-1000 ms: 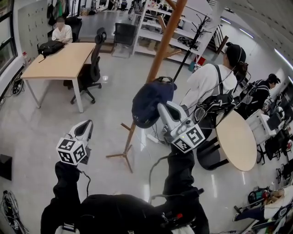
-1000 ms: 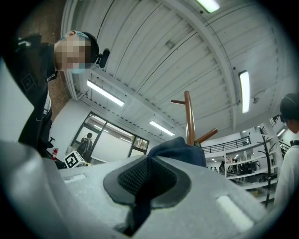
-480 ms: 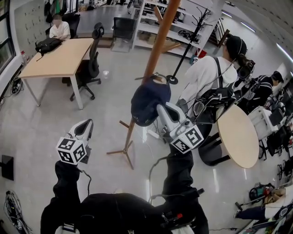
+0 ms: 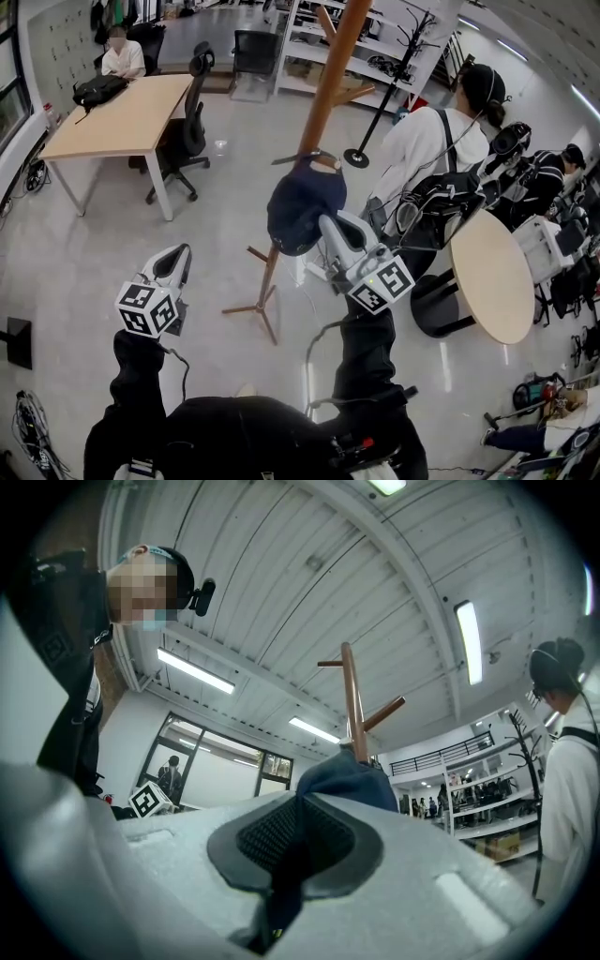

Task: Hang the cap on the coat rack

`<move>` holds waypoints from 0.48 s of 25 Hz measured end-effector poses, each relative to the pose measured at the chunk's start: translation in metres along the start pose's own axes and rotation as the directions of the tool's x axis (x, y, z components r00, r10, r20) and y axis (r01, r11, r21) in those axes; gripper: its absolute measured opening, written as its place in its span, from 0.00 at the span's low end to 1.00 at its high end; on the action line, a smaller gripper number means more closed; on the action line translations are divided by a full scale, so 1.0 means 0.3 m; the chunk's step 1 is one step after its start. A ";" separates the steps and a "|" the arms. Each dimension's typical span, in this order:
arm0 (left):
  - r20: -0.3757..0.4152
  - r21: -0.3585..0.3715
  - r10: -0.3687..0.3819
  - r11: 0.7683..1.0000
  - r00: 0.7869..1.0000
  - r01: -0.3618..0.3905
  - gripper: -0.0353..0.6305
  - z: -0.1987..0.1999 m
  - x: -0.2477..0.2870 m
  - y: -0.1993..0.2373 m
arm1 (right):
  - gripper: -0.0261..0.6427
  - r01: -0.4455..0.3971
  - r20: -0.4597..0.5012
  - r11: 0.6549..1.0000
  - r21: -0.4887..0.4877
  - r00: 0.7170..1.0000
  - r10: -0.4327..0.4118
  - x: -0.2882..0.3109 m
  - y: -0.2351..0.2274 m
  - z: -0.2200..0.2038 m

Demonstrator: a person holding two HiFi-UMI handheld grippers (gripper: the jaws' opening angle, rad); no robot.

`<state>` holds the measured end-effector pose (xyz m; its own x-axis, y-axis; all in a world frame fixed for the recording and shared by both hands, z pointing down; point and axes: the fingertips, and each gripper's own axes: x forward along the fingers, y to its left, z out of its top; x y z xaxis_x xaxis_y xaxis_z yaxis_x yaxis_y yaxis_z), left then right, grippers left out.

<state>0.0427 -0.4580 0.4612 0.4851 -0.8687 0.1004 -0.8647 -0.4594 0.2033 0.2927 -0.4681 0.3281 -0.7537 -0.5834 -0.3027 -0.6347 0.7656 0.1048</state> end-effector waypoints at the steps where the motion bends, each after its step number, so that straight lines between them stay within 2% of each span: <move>1: -0.002 -0.001 0.000 1.000 1.000 0.000 0.06 -0.002 0.001 0.002 | 0.06 0.002 -0.001 1.000 0.002 1.000 -0.002 0.001 -0.001 -0.004; 12: -0.014 -0.010 0.013 1.000 1.000 -0.013 0.06 -0.023 -0.016 0.018 | 0.06 0.026 -0.009 0.998 0.060 1.000 -0.025 0.010 -0.039 -0.053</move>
<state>0.0366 -0.4550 0.4686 0.4761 -0.8716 0.1169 -0.8693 -0.4464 0.2121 0.2950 -0.4832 0.3410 -0.7388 -0.6052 -0.2964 -0.6426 0.7652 0.0395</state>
